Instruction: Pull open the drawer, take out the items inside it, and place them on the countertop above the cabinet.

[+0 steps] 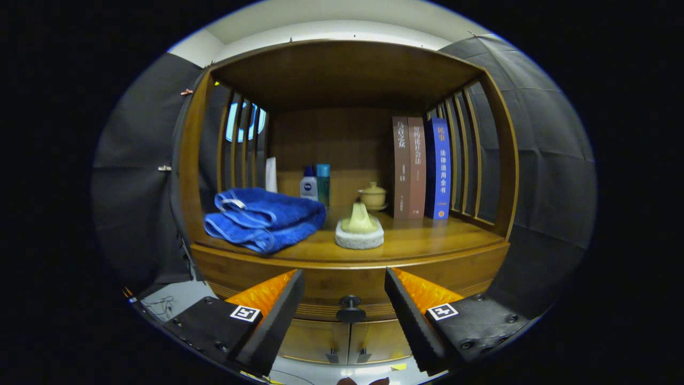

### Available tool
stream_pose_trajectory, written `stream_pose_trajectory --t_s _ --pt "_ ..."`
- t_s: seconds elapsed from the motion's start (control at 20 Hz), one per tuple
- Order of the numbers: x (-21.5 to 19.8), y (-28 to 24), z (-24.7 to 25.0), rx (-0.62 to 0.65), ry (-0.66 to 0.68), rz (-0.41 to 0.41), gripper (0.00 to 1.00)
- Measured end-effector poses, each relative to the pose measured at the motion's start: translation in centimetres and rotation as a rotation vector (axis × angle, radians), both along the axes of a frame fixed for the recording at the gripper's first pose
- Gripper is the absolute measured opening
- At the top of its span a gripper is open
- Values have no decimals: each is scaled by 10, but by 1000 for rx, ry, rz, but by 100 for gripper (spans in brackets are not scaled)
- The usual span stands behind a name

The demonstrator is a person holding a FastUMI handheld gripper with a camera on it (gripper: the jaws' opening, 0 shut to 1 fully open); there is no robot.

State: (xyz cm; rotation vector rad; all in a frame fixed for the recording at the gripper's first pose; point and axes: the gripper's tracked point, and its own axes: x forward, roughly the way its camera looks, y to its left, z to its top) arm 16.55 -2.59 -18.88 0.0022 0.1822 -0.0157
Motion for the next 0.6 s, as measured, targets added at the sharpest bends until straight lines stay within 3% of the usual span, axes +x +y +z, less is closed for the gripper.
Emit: stream_pose_trajectory --t_s 0.35,0.6 --pt "-62 16 111 57 -79 15 97" --pt "-103 11 152 77 -98 7 97"
